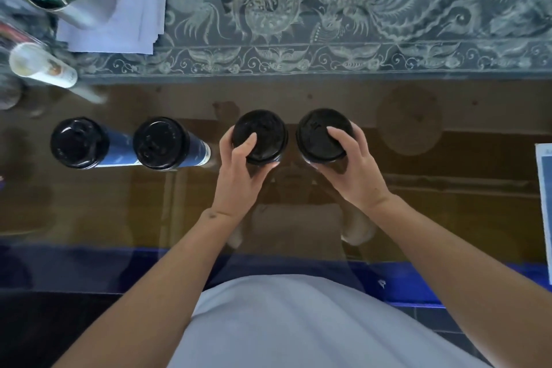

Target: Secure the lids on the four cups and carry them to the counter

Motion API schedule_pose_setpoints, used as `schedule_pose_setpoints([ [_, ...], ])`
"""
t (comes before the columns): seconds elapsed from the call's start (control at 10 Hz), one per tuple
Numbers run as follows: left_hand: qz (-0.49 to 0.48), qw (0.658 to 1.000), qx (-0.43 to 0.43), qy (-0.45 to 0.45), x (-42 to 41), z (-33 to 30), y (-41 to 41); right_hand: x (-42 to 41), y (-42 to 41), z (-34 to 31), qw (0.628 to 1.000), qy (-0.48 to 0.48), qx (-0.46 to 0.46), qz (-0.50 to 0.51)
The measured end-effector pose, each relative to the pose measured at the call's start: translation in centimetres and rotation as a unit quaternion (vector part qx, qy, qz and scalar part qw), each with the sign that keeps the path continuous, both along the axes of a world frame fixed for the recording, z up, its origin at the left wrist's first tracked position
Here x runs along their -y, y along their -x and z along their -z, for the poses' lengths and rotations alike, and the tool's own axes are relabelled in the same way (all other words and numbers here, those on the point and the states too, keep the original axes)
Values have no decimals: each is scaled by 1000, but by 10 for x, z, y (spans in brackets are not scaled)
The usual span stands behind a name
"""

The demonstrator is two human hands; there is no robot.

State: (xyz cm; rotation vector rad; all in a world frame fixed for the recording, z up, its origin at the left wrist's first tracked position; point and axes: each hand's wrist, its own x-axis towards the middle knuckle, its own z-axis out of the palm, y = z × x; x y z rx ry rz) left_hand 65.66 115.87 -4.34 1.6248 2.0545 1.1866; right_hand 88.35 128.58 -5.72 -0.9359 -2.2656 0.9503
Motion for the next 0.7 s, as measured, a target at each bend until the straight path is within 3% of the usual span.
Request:
schedule_pose_setpoints([
  [0.7,11,996,-34,85,31,-26,-1,30,-23,-47,995,-36,91,18],
])
